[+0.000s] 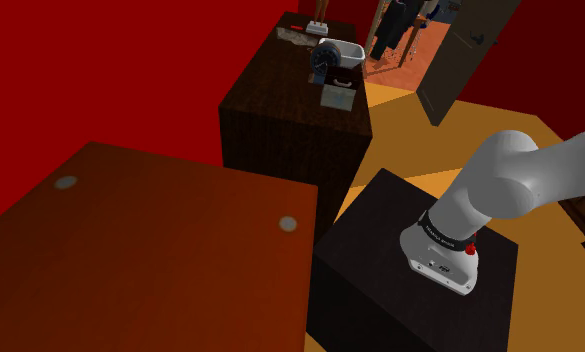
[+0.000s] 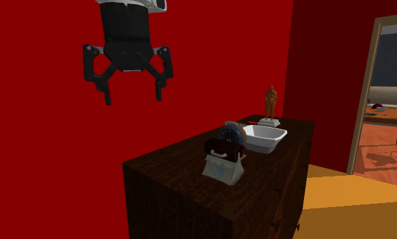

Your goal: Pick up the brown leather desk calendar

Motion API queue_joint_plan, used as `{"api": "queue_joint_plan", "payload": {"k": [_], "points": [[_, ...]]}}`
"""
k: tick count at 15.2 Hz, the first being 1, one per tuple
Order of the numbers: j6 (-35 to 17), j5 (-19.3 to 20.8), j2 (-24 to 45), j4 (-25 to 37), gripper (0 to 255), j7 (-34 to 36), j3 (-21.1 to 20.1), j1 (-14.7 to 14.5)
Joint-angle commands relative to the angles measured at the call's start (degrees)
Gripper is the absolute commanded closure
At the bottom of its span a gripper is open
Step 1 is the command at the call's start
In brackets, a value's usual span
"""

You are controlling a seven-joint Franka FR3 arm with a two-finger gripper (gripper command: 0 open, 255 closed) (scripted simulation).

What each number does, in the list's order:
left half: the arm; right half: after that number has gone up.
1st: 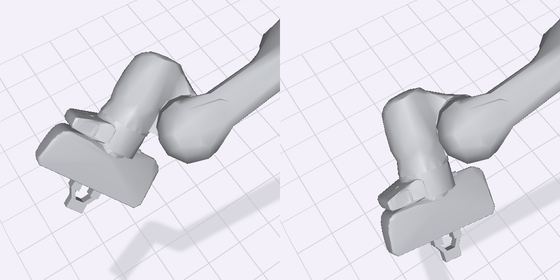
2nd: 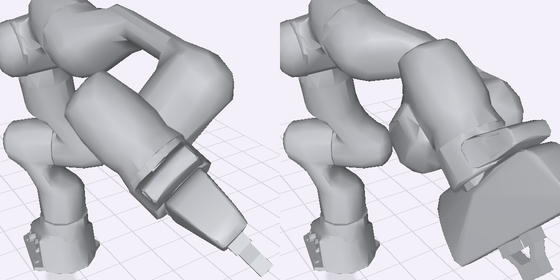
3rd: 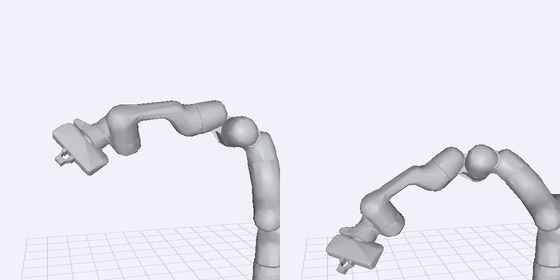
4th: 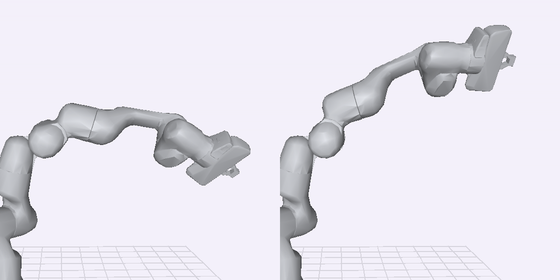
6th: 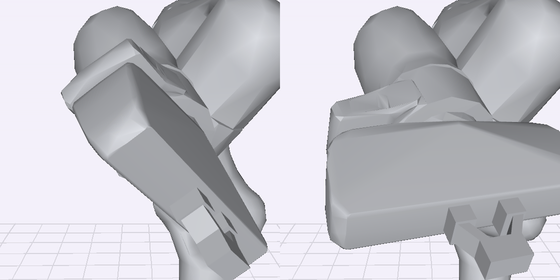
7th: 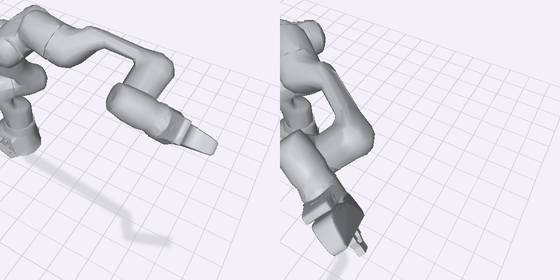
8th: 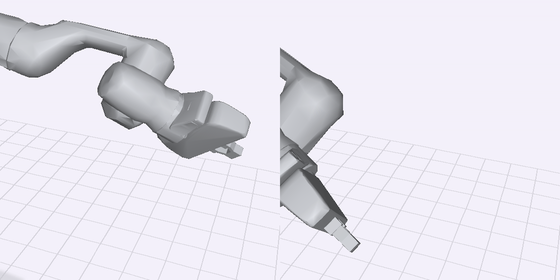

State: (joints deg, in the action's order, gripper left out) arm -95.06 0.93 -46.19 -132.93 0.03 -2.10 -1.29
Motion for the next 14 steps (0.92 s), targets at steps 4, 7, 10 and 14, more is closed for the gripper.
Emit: {"api": "queue_joint_plan", "payload": {"k": [4, 7, 10, 14], "points": [[-3.62, 2.17, 2.81, -0.9, 0, -5.17, 3.33, 0.31], [-7.3, 4.08, 6.39, -1.0, 0, -10.23, 6.6, 0.56], [-10.95, 5.59, 10.66, -0.31, 0, -15.23, 9.8, 0.7], [-15.6, 6.79, 17.29, 1.85, 0, -21.89, 13.92, 0.6]]}}
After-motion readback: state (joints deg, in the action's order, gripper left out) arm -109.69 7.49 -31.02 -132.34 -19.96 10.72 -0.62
